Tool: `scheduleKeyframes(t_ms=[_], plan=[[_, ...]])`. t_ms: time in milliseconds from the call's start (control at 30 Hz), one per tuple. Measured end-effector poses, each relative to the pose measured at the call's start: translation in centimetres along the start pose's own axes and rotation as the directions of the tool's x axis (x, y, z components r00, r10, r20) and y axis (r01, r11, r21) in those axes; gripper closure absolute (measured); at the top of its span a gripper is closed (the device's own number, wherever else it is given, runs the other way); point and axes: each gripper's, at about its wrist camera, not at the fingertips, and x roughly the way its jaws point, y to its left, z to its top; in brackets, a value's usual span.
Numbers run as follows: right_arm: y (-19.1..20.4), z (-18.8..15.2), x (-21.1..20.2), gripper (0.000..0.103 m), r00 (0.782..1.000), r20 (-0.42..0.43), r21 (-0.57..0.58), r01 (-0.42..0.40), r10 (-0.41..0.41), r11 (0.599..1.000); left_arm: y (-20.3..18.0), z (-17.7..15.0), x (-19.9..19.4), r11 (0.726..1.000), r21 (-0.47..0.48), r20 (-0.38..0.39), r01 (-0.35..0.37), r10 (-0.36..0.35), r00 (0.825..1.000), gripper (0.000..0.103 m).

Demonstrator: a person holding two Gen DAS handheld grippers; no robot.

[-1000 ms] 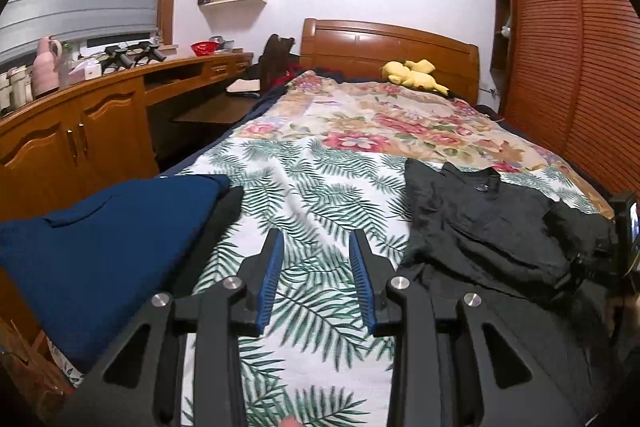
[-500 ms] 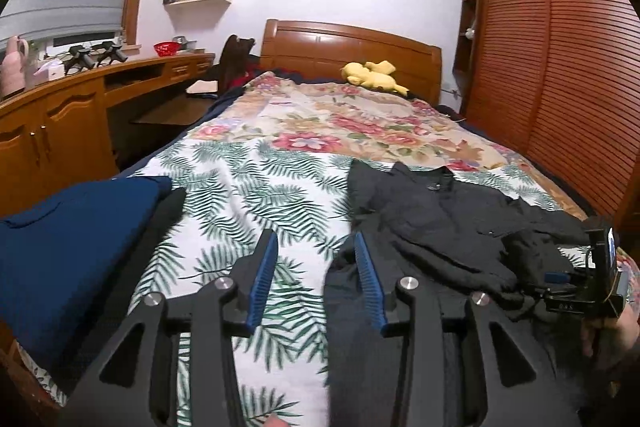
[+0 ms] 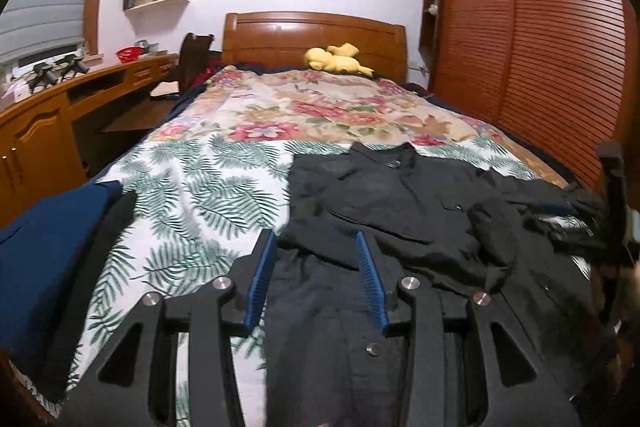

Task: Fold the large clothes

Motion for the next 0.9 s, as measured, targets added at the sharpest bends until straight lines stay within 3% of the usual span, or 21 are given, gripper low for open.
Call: scheduleKeyframes(t_ms=[267, 400, 600, 667, 733, 800, 900], plan=[[-2.2, 3.8, 5.3, 0.044, 0.999, -0.053, 0.058, -0.004, 0.007, 0.998, -2.2, -0.5, 1.3, 0.999, 0.024, -0.053, 0.047, -0.045, 0.998, 0.063], [-1.6, 4.8, 6.4, 0.044, 0.996, -0.077, 0.045, -0.049, 0.052, 0.998, -3.1, -0.6, 1.8, 0.998, 0.045, -0.065, 0.052, -0.049, 0.997, 0.063], [-0.2, 4.8, 8.7, 0.044, 0.978, -0.191, 0.027, -0.08, 0.084, 0.996, -4.0, -0.8, 2.0, 0.996, 0.063, -0.074, 0.055, -0.05, 0.996, 0.063], [0.0, 4.3, 9.5, 0.051, 0.967, -0.244, 0.006, -0.069, 0.068, 0.998, -4.0, -0.7, 2.0, 0.996, 0.069, -0.076, 0.054, -0.048, 0.996, 0.063], [0.2, 3.6, 10.1, 0.078, 0.957, -0.284, -0.021, -0.064, 0.055, 0.998, -4.1, -0.8, 2.0, 0.996, 0.073, -0.078, 0.053, -0.048, 0.996, 0.063], [0.3, 3.1, 10.1, 0.096, 0.952, -0.302, -0.044, -0.061, 0.044, 0.997, -4.1, -0.8, 2.1, 0.996, 0.076, -0.082, 0.052, -0.046, 0.996, 0.063], [0.1, 2.5, 8.8, 0.099, 0.961, -0.271, -0.052, -0.076, 0.059, 0.996, -4.1, -0.9, 2.0, 0.995, 0.076, -0.088, 0.057, -0.051, 0.995, 0.063]])
